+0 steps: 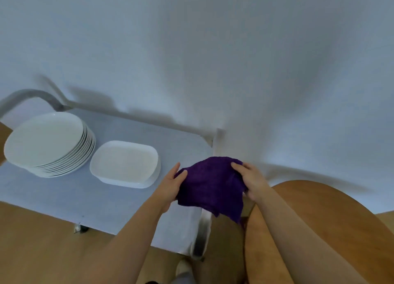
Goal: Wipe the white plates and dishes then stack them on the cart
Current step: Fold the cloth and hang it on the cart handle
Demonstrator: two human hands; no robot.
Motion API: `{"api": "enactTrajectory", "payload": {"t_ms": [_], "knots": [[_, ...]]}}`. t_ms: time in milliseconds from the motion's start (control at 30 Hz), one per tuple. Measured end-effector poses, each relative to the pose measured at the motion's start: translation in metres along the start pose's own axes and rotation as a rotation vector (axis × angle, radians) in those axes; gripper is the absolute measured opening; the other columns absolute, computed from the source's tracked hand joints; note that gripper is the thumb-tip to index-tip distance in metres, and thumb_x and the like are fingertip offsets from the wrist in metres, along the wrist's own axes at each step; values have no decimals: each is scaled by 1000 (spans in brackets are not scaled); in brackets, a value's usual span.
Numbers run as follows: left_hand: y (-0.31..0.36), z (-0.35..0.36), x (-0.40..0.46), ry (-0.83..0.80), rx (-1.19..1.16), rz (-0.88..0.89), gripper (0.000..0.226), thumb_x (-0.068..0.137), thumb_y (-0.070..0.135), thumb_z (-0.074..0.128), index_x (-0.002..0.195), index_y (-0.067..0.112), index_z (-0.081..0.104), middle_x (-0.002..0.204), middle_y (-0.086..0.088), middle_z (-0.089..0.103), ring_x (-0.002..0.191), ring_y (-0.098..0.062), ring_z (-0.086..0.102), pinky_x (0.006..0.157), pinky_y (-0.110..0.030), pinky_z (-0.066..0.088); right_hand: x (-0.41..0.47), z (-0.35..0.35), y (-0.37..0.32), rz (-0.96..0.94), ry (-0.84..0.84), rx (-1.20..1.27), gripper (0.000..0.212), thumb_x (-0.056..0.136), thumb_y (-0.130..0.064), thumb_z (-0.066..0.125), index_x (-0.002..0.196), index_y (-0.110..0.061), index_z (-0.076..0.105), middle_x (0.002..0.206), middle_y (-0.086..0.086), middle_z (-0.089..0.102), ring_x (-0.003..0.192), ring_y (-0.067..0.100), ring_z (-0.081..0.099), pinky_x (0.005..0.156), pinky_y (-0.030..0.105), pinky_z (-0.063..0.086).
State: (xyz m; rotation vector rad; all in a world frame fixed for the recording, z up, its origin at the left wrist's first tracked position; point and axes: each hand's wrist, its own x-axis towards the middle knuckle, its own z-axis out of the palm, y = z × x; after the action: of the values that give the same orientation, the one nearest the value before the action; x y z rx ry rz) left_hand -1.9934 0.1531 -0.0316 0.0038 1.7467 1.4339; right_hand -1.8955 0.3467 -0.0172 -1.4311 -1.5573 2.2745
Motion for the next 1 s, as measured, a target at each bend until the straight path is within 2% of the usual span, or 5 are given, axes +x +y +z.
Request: {"api": "enactTrajectory", "payload": {"t_ms": [233,500,733,900,1000], "knots": [[-15,22,36,-62,20,-118,52,96,50,42,139,22,40,139,-2,47,124,-21,46,103,-41,36,7,26,39,119,0,103,60,79,-64,53,122,-23,53,132,13,55,115,30,54,97,45,44],[9,20,61,-245,-200,-472,44,77,45,69,107,13,66,102,-10,72,99,-29,65,82,-41,54,5,26,38,192,44,411,44,74,-32,74,111,-10,63,105,12,71,98,33,65,79,46,54],[18,11,60,-152,-278,63,36,72,19,75,106,30,70,110,1,69,92,-13,68,70,-24,56,4,11,37,23,99,623,43,71,-25,74,112,-21,62,103,7,72,89,28,71,62,39,58],[0,30,62,15,-26,51,68,92,36,56,149,27,19,138,2,44,125,-20,47,106,-44,40,17,24,50,159,321,227,57,85,-35,66,132,-14,40,122,9,55,100,25,58,72,39,52],[-16,37,59,-60,141,-100,44,98,41,42,135,16,44,130,-2,54,115,-19,53,99,-38,44,24,30,54,151,406,-6,70,91,-40,57,145,-13,21,138,15,42,117,31,50,95,46,46]]}}
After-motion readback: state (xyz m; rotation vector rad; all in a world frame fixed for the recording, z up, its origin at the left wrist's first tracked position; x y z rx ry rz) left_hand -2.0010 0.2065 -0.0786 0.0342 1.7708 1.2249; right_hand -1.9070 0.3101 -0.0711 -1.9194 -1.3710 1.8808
